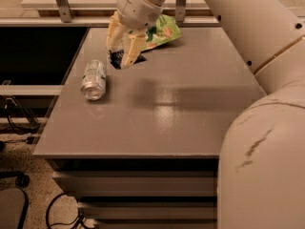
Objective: Move rxbar blueberry near 7up can
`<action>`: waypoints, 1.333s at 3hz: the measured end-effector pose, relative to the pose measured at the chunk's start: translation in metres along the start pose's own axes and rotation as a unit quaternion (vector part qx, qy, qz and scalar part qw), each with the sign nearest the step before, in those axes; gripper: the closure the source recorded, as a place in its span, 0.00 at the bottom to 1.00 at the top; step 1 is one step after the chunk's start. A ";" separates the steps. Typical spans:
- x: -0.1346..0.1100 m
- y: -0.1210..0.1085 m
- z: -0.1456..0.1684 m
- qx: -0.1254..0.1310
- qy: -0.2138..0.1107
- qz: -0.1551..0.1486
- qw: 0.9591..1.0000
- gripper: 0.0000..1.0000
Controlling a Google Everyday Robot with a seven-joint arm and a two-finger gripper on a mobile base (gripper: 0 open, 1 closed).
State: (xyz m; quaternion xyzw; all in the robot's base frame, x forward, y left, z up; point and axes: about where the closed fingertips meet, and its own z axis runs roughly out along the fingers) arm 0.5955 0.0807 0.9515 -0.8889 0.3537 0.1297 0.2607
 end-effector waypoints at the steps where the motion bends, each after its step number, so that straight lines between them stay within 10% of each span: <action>1: -0.006 -0.008 0.015 -0.013 -0.014 -0.021 1.000 1.00; 4: -0.004 -0.006 0.030 -0.026 -0.030 -0.025 0.999 0.30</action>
Offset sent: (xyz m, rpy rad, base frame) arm -0.0106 0.0239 -0.0197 -0.0226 0.0516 0.1370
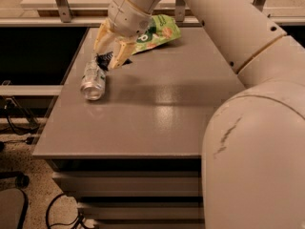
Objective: Move rxbar blueberry near 7up can
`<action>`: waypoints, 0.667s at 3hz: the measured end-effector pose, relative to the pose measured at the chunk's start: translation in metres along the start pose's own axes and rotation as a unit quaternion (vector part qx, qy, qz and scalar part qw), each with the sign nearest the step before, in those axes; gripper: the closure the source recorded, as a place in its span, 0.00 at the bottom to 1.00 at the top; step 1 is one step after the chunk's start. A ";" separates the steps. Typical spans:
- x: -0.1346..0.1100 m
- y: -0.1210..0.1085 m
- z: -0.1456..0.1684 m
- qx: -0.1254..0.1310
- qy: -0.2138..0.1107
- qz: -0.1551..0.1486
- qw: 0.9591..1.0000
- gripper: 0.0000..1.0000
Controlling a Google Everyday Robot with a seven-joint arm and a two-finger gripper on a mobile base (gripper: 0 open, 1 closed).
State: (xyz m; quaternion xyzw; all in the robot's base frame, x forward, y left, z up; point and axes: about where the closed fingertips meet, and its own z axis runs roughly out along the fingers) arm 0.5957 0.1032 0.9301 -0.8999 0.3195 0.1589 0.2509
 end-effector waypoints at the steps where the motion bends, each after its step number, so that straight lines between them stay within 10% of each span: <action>1: 0.002 0.002 0.000 -0.002 -0.002 0.003 1.000 0.07; 2: 0.003 0.002 0.000 -0.003 -0.004 0.002 1.000 0.00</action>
Offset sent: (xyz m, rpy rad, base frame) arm -0.0078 -0.0146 -0.0012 -0.0317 0.0372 0.0299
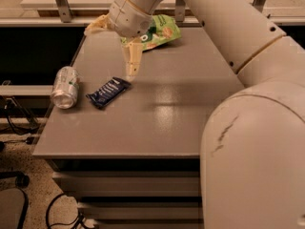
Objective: Move rxbar blueberry near 7up can
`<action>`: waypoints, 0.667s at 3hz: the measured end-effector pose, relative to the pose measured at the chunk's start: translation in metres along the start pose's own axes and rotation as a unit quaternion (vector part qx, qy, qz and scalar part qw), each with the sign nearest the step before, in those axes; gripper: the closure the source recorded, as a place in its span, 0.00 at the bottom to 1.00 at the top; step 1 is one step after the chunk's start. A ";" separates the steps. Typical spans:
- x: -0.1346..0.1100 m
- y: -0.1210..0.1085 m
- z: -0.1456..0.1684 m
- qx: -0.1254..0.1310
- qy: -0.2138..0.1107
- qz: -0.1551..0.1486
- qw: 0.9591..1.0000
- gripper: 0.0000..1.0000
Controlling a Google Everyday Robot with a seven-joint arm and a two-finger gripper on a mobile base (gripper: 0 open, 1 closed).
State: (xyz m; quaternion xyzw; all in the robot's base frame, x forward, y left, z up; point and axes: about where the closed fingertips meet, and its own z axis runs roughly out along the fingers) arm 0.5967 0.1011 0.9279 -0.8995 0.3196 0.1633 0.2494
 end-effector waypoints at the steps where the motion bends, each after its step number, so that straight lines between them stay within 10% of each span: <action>1: 0.000 -0.001 0.001 -0.002 -0.003 -0.003 1.000 0.00; 2: -0.002 -0.003 0.002 -0.003 -0.004 -0.010 1.000 0.00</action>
Offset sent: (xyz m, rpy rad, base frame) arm -0.0103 -0.0065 0.0022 -0.0292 0.0169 0.0670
